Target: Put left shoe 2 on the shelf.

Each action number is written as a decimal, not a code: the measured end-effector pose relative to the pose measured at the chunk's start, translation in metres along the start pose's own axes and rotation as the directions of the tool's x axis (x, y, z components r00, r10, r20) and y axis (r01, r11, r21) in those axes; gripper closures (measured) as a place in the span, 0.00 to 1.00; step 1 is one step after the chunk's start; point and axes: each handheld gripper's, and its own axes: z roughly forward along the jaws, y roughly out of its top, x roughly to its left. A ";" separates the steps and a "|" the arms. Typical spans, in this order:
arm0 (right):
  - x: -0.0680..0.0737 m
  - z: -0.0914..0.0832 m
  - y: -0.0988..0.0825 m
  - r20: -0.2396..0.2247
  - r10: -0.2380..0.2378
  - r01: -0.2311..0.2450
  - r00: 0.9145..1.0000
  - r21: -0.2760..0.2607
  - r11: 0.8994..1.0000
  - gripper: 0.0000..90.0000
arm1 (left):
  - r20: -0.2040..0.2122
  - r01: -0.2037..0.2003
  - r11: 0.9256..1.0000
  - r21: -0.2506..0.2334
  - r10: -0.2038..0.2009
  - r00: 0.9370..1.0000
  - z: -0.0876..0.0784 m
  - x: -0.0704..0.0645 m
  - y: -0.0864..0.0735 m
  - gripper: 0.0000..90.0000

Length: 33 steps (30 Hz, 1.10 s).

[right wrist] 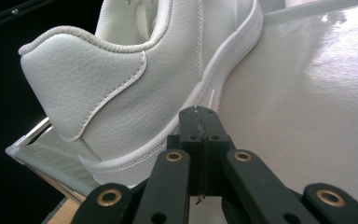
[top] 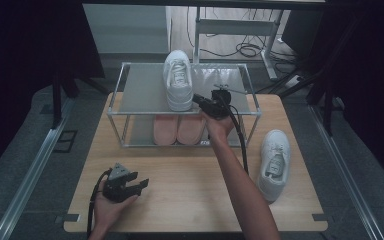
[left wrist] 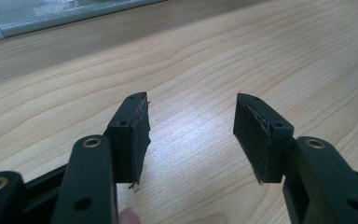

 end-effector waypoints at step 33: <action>0.012 -0.021 -0.001 -0.057 -0.068 0.067 0.996 -0.033 0.997 0.94 | -0.005 -0.002 1.000 -0.002 0.002 1.000 -0.001 0.002 0.000 0.51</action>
